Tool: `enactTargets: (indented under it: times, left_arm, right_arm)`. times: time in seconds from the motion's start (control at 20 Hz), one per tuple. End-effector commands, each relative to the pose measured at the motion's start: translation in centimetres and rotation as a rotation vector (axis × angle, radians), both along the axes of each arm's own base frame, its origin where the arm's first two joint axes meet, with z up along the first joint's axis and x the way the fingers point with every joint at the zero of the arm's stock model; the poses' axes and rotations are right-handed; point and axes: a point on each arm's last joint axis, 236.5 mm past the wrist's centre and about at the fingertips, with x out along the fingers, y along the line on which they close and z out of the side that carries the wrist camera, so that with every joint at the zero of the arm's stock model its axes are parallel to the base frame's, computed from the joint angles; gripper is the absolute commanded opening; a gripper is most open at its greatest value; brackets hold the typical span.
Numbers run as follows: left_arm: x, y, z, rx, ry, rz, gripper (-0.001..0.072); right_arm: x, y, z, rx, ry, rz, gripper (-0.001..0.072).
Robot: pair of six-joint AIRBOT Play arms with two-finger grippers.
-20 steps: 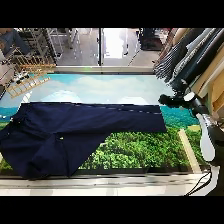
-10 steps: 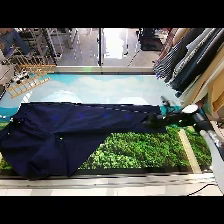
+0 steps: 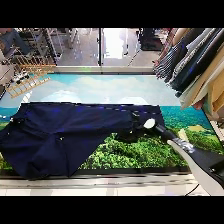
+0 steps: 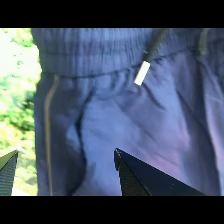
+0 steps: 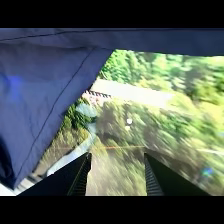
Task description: Fold the clothes and pants, and hang the long-sleeved shirts on hangers.
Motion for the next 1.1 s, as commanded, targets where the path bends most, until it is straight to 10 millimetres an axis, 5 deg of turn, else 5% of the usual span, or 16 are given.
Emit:
enactTargets:
  times: [0.0,0.05,0.15,0.25,0.35,0.45,0.5,0.55,0.65,0.7,0.85,1.05]
  left_arm:
    - [0.7,-0.2,-0.9,0.007,0.006,-0.009,0.0629]
    - [0.8,-0.4,-1.2,0.002,0.010,-0.014,0.0627]
    - [1.1,-0.8,-1.6,-0.010,0.013,-0.018,0.0446]
    - [1.2,-0.8,-1.6,-0.016,0.010,-0.013,0.0395]
    - [1.2,-0.9,-1.6,-0.027,0.010,0.000,0.0226]
    - [1.2,-0.9,-1.6,-0.034,0.011,0.011,0.0198]
    - [1.2,-1.0,-1.6,-0.035,0.012,0.013,0.0079]
    - [1.2,-1.0,-1.6,-0.036,0.011,0.013,0.0049]
    - [1.6,-1.3,-1.3,-0.056,-0.008,0.020,0.0013]
    - [1.9,-1.6,-1.1,-0.074,-0.025,0.028,0.0014]
    - [2.7,-1.7,-0.1,-0.087,-0.063,0.042,0.0014]
    - [2.8,-1.7,0.3,-0.079,-0.070,0.037,0.0014]
  right_arm:
    - [-0.7,3.2,-2.0,0.018,0.025,-0.021,0.0404]
    - [-0.7,3.8,-2.2,0.021,0.026,-0.019,0.0404]
    - [-0.5,5.7,-2.4,0.029,0.020,0.011,0.0401]
    - [0.0,8.2,-2.6,0.040,0.028,0.031,0.0380]
    - [0.0,10.4,-3.3,0.047,0.098,0.031,0.0376]
    - [-0.2,12.1,-3.8,0.060,0.167,0.061,0.0327]
    - [0.2,13.0,-3.8,0.067,0.175,0.059,0.0323]
    - [0.9,13.7,-3.6,0.076,0.170,0.050,0.0296]
    - [2.5,14.4,-2.3,0.091,0.115,0.045,0.0011]
    - [2.8,14.3,-1.6,0.077,0.081,0.071,0.0010]
    - [2.0,8.5,0.2,-0.233,-0.082,0.266,0.0007]
    - [0.4,-6.0,7.3,-0.797,-0.201,0.317,0.0008]
